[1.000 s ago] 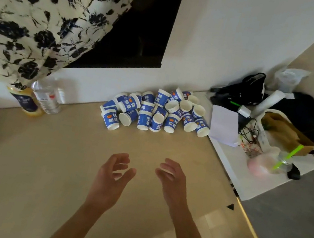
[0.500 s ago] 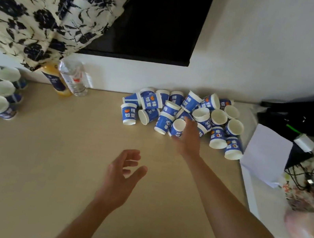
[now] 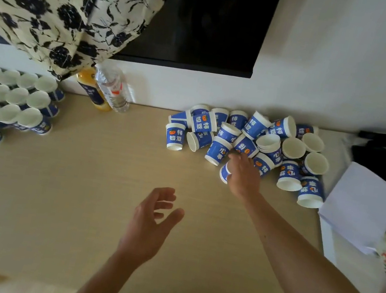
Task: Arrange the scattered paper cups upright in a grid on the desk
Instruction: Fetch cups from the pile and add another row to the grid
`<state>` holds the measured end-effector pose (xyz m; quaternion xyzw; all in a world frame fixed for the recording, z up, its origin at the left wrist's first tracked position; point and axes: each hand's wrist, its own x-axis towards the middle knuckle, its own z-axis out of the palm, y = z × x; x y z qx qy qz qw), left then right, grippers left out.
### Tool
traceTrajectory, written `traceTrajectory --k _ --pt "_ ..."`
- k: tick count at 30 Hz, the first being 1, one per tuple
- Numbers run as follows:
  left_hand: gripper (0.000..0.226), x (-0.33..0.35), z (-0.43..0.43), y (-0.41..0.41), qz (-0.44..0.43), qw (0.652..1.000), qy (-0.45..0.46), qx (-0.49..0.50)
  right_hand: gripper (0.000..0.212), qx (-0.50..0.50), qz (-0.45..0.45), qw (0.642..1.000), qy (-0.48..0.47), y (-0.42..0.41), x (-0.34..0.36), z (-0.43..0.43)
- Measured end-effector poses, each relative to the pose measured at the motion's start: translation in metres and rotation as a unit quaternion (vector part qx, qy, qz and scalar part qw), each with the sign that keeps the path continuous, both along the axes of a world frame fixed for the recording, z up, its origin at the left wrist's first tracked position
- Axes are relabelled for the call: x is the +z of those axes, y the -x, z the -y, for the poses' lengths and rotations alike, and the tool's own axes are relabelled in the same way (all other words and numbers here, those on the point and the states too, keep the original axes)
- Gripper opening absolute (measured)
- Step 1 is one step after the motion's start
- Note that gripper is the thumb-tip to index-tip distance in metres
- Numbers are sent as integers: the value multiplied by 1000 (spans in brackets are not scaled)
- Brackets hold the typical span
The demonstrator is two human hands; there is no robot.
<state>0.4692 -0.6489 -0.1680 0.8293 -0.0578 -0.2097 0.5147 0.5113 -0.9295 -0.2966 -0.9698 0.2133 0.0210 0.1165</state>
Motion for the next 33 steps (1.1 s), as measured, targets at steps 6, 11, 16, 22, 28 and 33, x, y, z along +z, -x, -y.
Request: traceTrajectory --k 6,11,16,22,28,33 --pt "28 -4 17 -3 -38 999 -9 -13 46 -143 142 948 -246 40 35 -13" --pt "45 -4 47 -8 -102 995 13 -7 55 -252 260 746 -560 75 81 -54" --pt "61 3 77 -12 -111 989 96 7 66 -214 260 690 -640 104 100 -91" --pt "36 3 84 -15 -58 993 95 46 75 -160 232 703 -652 112 98 -80" --pt "45 -3 66 -14 -56 991 85 82 57 -464 223 666 -539 64 40 -13" --pt "57 -1 53 -2 -54 993 75 75 85 -542 195 668 -471 15 -3 23"
